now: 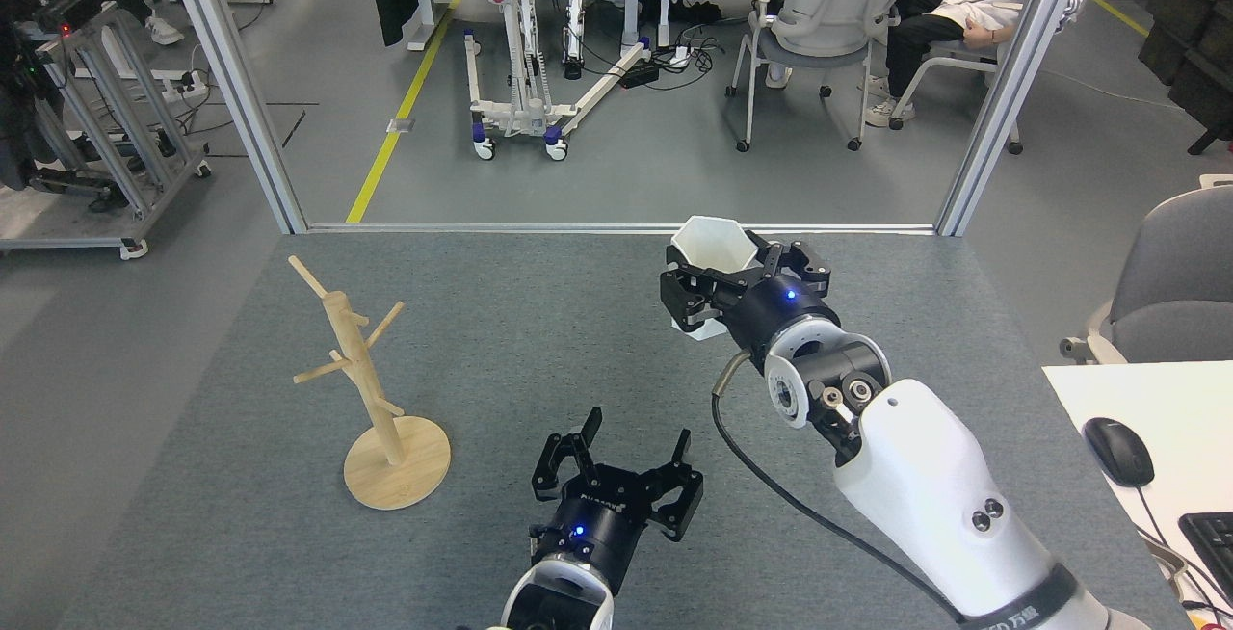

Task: Hang cup on storage rack
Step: 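Set the wooden rack down and bring the cup toward the left gripper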

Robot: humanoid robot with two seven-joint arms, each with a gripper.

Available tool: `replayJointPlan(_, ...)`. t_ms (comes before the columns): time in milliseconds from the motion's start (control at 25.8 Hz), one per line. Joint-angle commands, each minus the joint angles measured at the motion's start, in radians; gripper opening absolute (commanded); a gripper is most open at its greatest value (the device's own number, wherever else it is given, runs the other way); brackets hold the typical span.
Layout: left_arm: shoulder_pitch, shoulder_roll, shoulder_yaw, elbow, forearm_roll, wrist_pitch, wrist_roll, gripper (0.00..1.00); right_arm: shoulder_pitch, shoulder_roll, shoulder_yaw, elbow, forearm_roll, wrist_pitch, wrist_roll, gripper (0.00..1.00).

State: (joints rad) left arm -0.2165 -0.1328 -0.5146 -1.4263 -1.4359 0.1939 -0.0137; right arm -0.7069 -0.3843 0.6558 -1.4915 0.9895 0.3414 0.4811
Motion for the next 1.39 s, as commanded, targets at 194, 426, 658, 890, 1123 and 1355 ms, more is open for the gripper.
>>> replayJointPlan(194, -0.181, -0.004, -0.053, 0.067, 0.002, 0.018, -0.08, 0.97, 0.004, 0.041, 0.01, 0.005, 0.012, 0.031, 0.019, 0.0)
replayJointPlan(426, -0.199, -0.005, -0.055, 0.086, 0.012, 0.012, -0.097, 0.97, 0.006, 0.061, 0.01, 0.007, 0.012, 0.044, 0.019, 0.0)
replayJointPlan(658, -0.21, -0.008, -0.055, 0.116, 0.011, 0.012, -0.126, 0.96, 0.007, 0.074, 0.022, 0.007, 0.014, 0.059, 0.019, 0.0)
replayJointPlan(890, -0.253, -0.008, -0.05, 0.158, 0.012, 0.012, -0.127, 0.96, 0.007, 0.074, 0.022, 0.01, 0.014, 0.062, 0.019, 0.0)
replayJointPlan(1123, -0.29, -0.008, -0.044, 0.21, 0.014, 0.012, -0.127, 0.96, 0.01, 0.074, 0.024, 0.011, 0.014, 0.062, 0.019, 0.0)
replayJointPlan(1355, -0.313, -0.008, -0.044, 0.222, 0.014, 0.012, -0.127, 0.96, 0.012, 0.074, 0.024, 0.013, 0.014, 0.062, 0.019, 0.0)
